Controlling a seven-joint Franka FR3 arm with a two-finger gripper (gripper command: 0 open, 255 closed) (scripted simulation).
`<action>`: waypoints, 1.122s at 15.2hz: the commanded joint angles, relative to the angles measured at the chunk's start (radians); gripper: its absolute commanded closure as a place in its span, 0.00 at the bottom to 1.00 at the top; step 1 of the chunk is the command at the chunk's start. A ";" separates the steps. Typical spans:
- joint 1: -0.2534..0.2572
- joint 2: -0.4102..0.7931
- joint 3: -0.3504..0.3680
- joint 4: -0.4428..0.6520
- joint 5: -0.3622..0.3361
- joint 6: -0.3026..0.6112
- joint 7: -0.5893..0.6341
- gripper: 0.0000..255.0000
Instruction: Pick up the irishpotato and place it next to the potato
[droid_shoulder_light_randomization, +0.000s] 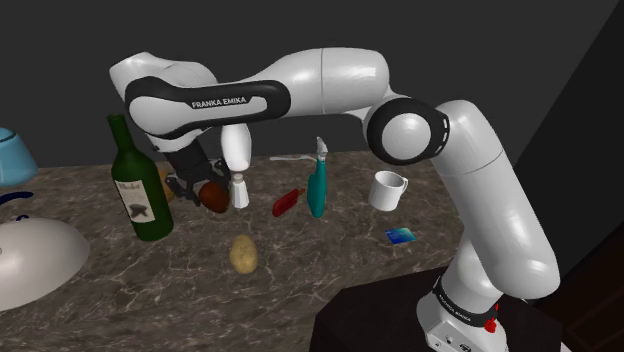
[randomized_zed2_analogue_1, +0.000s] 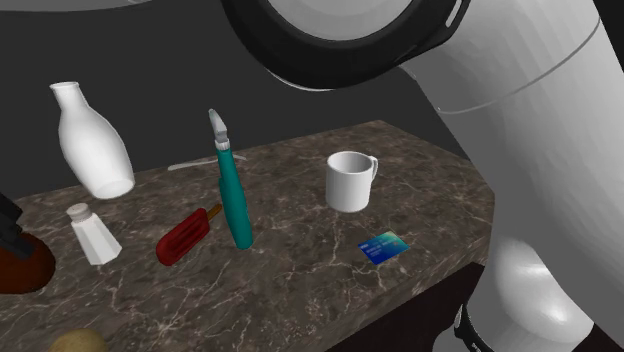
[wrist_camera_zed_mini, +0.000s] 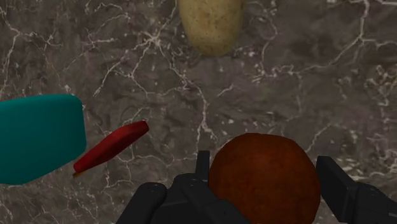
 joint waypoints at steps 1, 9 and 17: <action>-0.003 0.001 0.000 -0.028 0.000 0.028 0.005 1.00; -0.014 0.014 -0.001 -0.115 -0.005 0.125 0.020 1.00; -0.016 0.018 -0.001 -0.127 -0.007 0.141 0.022 1.00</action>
